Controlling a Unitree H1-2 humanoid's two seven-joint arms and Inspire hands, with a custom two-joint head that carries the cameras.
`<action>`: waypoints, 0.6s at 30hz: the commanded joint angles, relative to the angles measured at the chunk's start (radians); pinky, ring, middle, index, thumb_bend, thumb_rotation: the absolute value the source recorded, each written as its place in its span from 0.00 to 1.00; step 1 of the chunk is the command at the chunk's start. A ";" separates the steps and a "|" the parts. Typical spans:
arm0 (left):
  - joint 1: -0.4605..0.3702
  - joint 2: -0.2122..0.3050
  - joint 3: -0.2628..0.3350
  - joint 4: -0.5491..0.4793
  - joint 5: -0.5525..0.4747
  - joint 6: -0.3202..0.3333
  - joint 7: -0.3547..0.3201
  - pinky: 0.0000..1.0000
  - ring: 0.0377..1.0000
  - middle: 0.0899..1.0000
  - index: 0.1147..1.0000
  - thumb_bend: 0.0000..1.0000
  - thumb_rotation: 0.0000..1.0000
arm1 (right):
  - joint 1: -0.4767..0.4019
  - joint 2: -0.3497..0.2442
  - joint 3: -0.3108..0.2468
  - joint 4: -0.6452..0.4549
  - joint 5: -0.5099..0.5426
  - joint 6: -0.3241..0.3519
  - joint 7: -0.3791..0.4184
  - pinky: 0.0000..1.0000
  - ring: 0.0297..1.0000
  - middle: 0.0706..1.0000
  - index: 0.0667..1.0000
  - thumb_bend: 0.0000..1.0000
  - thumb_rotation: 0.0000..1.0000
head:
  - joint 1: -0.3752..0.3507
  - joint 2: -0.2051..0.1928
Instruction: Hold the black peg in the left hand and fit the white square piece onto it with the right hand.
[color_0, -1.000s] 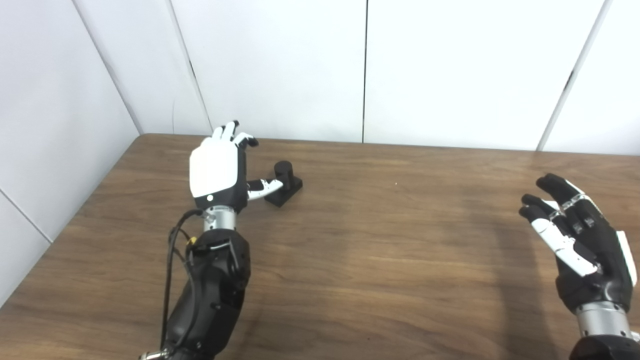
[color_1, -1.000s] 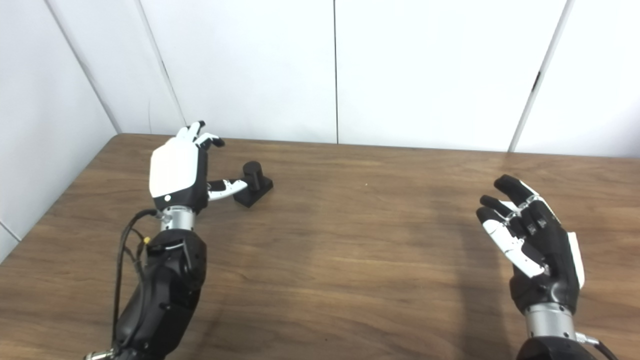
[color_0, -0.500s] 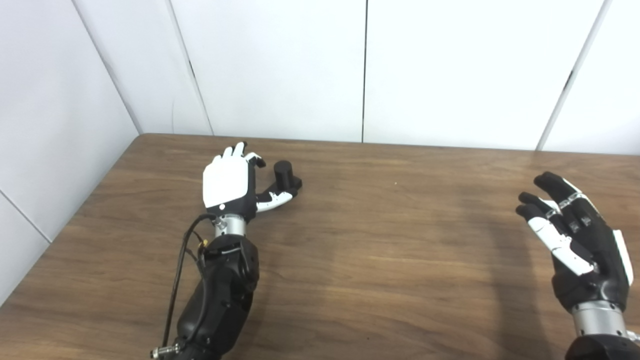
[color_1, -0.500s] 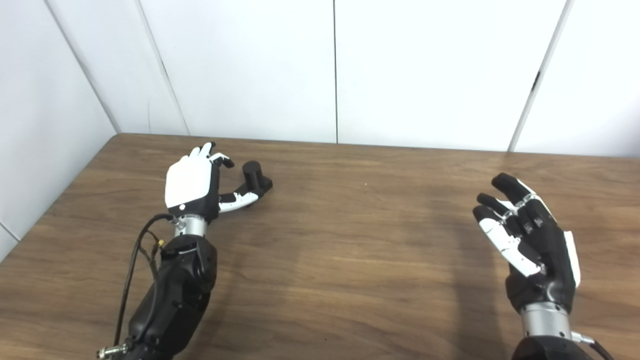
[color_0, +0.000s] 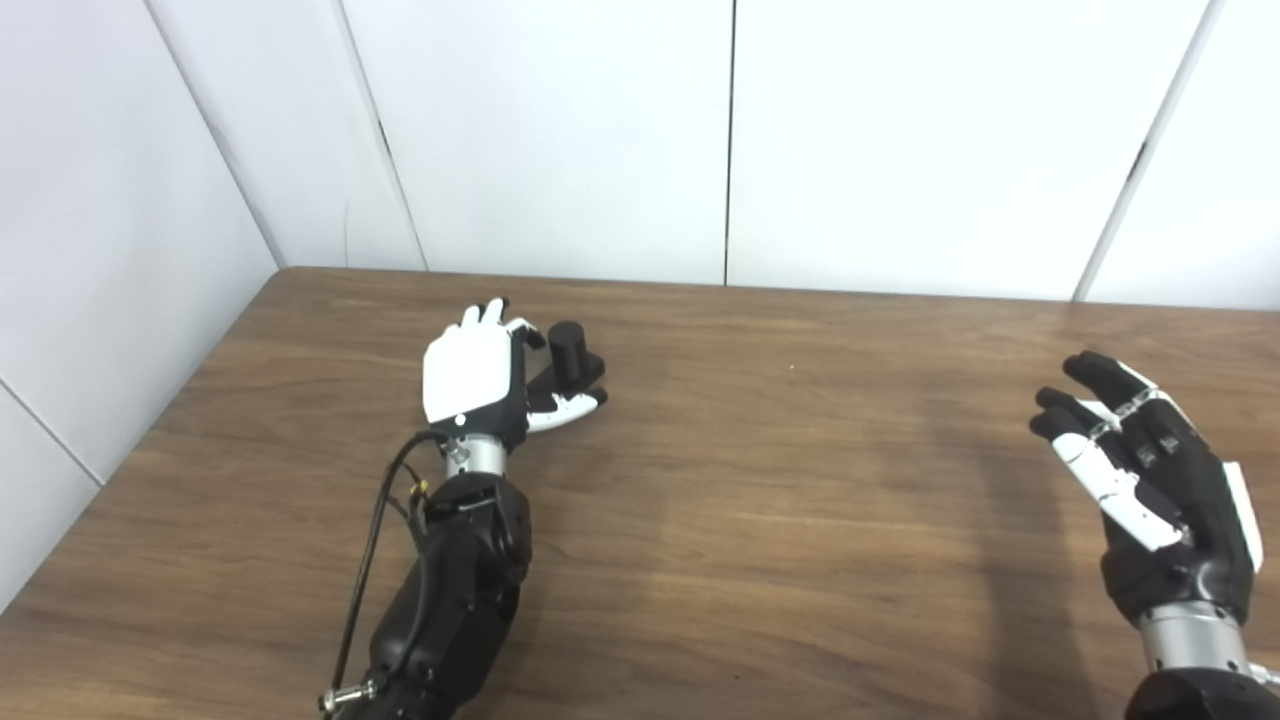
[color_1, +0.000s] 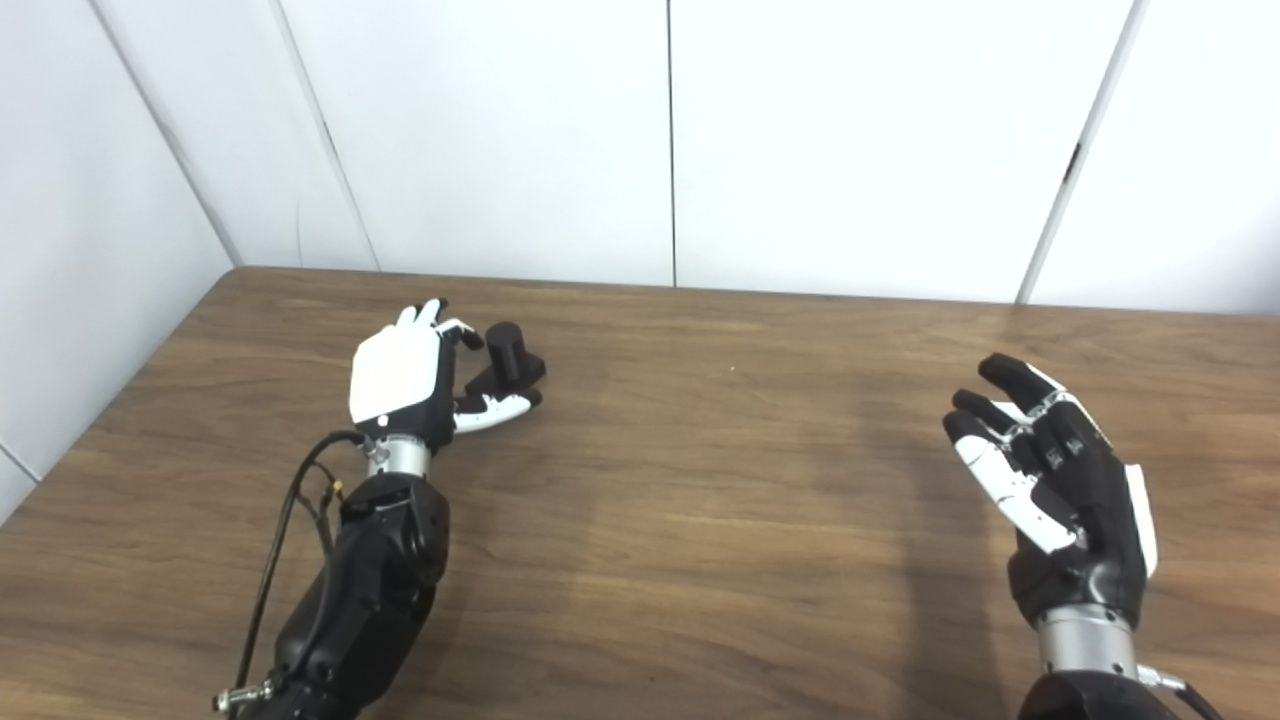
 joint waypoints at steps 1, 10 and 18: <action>-0.060 0.017 -0.003 0.023 0.014 0.011 0.047 0.91 0.96 0.95 0.62 0.93 0.59 | -0.019 0.001 0.000 -0.042 0.004 -0.018 0.008 0.69 0.70 0.79 0.66 0.47 0.00 | 0.000 0.000; -0.101 0.018 -0.004 0.157 -0.021 0.005 0.106 0.94 0.96 0.95 0.62 0.92 0.55 | -0.014 0.000 0.000 -0.045 -0.004 -0.018 0.005 0.70 0.70 0.80 0.64 0.46 0.00 | -0.009 -0.001; -0.131 0.027 -0.028 0.246 -0.063 -0.004 0.153 0.92 0.96 0.94 0.62 0.91 0.54 | -0.008 -0.003 -0.003 -0.050 -0.002 -0.019 0.008 0.71 0.69 0.79 0.64 0.46 0.00 | -0.016 0.000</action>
